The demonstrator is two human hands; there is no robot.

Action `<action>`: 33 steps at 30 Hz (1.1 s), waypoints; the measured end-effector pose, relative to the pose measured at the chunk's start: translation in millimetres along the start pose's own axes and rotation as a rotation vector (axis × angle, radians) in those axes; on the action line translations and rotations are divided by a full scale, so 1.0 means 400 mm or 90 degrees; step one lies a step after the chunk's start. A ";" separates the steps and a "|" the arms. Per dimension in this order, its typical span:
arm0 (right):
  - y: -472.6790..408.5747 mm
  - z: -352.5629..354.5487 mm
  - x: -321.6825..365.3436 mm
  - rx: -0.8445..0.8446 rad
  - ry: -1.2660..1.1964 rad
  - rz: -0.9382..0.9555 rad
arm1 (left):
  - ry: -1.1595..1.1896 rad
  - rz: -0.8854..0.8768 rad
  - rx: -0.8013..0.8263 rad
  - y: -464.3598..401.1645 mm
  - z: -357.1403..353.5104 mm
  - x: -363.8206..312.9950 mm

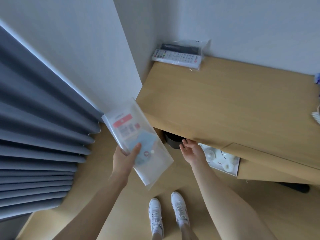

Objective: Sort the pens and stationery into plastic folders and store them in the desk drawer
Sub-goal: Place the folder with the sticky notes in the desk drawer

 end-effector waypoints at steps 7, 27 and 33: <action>-0.014 0.012 -0.011 0.014 -0.011 0.011 | -0.004 0.026 -0.009 0.013 0.010 0.031; -0.017 0.019 -0.031 0.046 0.007 0.053 | -0.027 0.045 -0.012 0.017 0.080 0.044; -0.017 0.015 -0.035 0.035 0.010 0.057 | -0.032 0.051 -0.015 0.011 0.090 0.041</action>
Point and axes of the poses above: each hand's wrist, its own y-axis away from the middle knuckle, its own z-axis out of the back of the hand, x = y × z, the point moved 2 cm from there along -y, towards the middle knuckle, and after that the axes turned 1 degree about x, right-handed, at the moved point
